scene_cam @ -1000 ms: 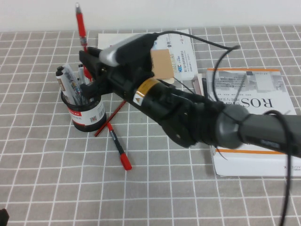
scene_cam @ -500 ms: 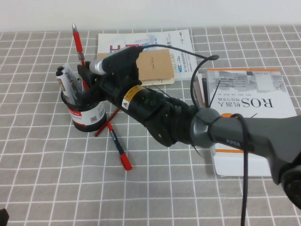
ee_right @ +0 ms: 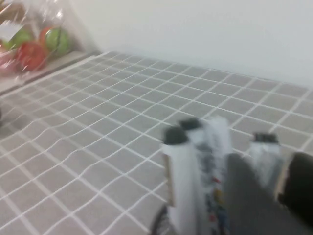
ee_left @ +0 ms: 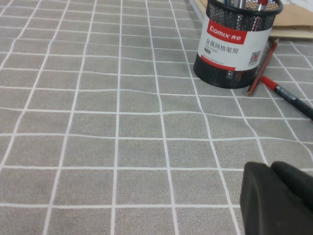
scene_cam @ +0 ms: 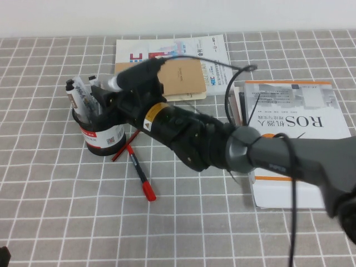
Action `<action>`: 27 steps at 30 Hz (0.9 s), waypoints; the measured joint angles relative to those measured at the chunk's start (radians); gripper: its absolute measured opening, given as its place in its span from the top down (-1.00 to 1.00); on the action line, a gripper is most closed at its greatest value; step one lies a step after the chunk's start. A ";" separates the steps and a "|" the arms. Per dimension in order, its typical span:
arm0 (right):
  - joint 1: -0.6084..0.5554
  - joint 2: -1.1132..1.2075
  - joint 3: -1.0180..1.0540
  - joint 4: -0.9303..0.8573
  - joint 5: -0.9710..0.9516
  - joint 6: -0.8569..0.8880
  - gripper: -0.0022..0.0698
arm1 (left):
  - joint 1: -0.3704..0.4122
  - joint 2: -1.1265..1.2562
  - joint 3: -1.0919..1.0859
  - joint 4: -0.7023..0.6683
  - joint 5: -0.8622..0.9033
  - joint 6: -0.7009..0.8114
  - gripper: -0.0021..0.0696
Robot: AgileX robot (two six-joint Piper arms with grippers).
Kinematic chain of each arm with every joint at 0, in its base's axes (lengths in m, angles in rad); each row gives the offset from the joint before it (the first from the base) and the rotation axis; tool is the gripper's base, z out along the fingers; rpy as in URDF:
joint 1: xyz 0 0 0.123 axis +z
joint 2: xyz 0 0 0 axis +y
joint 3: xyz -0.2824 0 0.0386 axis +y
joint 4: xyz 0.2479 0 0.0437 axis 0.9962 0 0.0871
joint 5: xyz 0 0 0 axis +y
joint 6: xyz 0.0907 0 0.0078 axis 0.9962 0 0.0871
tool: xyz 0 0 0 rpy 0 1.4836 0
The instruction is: Put the pen into the pen holder
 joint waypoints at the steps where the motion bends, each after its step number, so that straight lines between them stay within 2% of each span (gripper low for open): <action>1: 0.002 -0.020 0.004 -0.022 0.022 0.000 0.57 | 0.000 0.000 0.000 0.000 0.000 0.000 0.96; 3: 0.016 -0.076 0.029 -0.059 0.049 0.000 0.80 | 0.000 0.000 0.000 0.000 0.000 0.000 0.96; 7: 0.045 -0.221 0.130 -0.112 0.056 0.000 0.94 | 0.000 0.000 0.000 0.000 0.000 0.000 0.96; 20: 0.049 -0.719 0.672 -0.187 0.068 0.000 0.97 | 0.000 0.000 0.000 0.000 0.000 0.000 0.96; 27: 0.043 -0.919 0.825 -0.123 0.269 -0.004 0.97 | 0.000 0.000 0.000 0.000 0.000 0.000 0.96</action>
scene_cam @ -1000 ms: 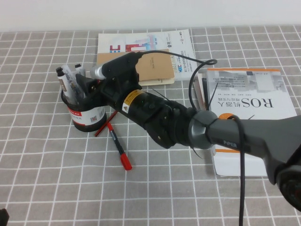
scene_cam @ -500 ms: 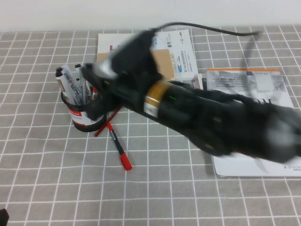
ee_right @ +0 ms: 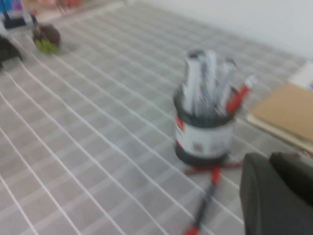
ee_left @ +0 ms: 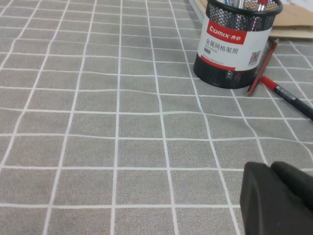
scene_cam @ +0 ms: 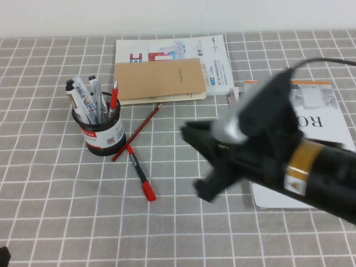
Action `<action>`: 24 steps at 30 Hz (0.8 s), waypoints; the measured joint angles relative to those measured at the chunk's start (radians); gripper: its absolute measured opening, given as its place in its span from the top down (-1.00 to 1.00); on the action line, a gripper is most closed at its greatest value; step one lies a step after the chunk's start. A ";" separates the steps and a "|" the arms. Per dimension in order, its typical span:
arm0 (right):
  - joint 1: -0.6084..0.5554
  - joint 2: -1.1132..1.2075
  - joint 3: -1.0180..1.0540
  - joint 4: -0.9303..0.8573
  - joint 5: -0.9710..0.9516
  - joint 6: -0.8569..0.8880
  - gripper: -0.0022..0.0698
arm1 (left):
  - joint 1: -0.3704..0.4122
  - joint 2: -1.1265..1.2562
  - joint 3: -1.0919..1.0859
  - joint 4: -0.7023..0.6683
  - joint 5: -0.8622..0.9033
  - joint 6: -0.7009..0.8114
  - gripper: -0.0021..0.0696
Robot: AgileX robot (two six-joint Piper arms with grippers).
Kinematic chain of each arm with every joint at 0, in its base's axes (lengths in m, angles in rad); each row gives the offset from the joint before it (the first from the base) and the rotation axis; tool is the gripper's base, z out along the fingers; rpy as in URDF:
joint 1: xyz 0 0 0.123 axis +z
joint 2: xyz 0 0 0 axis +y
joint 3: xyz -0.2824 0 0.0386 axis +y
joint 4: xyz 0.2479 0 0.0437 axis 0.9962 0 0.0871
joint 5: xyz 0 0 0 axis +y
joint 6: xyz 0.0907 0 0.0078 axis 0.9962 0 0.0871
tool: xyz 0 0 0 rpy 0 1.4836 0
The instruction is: Put the pen into the pen holder
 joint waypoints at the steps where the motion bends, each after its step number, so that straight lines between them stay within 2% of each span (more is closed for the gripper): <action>1: -0.004 -0.025 0.018 -0.007 0.019 0.000 0.97 | 0.000 0.000 0.000 0.000 0.000 0.000 0.96; 5: -0.029 -0.130 0.065 -0.054 0.046 -0.008 0.97 | 0.000 0.000 0.000 0.000 0.000 0.000 0.96; 13: -0.113 -0.396 0.173 -0.111 0.057 -0.164 0.97 | 0.000 0.000 0.000 0.000 0.000 0.000 0.96; 17: -0.143 -0.551 0.253 -0.031 0.196 -0.178 0.97 | 0.000 0.000 0.000 0.000 0.000 0.000 0.96; 20: -0.216 -0.689 0.346 0.019 0.315 -0.181 0.97 | 0.000 0.000 0.000 0.000 0.000 0.000 0.96; 24: -0.377 -0.898 0.483 0.048 0.358 -0.181 0.97 | 0.000 0.000 0.000 0.000 0.000 0.000 0.96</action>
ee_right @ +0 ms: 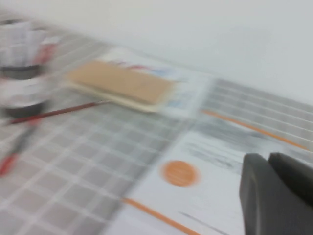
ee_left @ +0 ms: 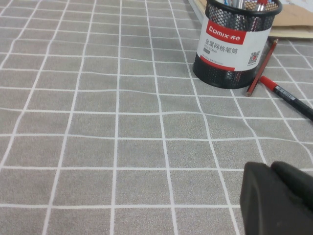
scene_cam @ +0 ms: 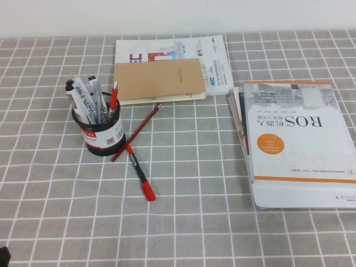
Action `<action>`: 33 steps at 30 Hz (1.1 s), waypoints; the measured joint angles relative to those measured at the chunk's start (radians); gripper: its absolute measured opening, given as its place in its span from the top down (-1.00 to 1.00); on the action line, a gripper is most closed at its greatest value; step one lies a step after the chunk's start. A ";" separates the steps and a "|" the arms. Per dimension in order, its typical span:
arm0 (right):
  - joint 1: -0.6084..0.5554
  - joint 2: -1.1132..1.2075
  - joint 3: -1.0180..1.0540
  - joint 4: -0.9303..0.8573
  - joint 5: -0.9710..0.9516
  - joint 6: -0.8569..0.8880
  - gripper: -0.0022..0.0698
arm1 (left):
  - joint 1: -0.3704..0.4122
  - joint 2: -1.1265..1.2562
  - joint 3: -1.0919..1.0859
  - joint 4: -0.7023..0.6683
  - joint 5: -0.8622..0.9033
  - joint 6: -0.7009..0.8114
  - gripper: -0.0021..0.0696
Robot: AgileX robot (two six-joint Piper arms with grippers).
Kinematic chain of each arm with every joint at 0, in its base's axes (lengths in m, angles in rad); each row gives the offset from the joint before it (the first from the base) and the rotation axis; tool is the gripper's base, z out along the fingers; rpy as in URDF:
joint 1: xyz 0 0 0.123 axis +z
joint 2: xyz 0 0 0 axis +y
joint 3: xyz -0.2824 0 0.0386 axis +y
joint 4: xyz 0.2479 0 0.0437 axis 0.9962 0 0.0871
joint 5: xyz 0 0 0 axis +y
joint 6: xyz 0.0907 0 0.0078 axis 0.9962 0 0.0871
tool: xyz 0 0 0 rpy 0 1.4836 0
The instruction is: Put the pen into the pen holder
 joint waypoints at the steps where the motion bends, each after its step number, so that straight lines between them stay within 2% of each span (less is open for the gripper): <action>1: -0.049 -0.056 0.034 0.011 0.002 0.000 0.97 | 0.000 0.000 0.000 0.000 0.000 0.000 0.96; 9: -0.423 -0.393 0.234 0.148 0.024 0.000 0.97 | 0.000 0.000 0.000 0.000 0.000 0.000 0.96; 13: -0.513 -0.416 0.278 0.179 0.032 0.000 0.97 | 0.000 0.000 0.000 0.000 0.000 0.000 0.96; 18: -0.511 -0.416 0.296 0.203 0.063 0.000 0.97 | 0.000 0.000 0.000 0.000 0.000 0.000 0.96; 28: -0.336 -0.416 0.346 0.235 0.213 0.000 0.97 | 0.000 0.000 0.000 0.000 0.000 0.000 0.96; 33: -0.325 -0.416 0.346 0.233 0.221 0.000 0.97 | 0.000 0.000 0.000 0.000 0.000 0.000 0.96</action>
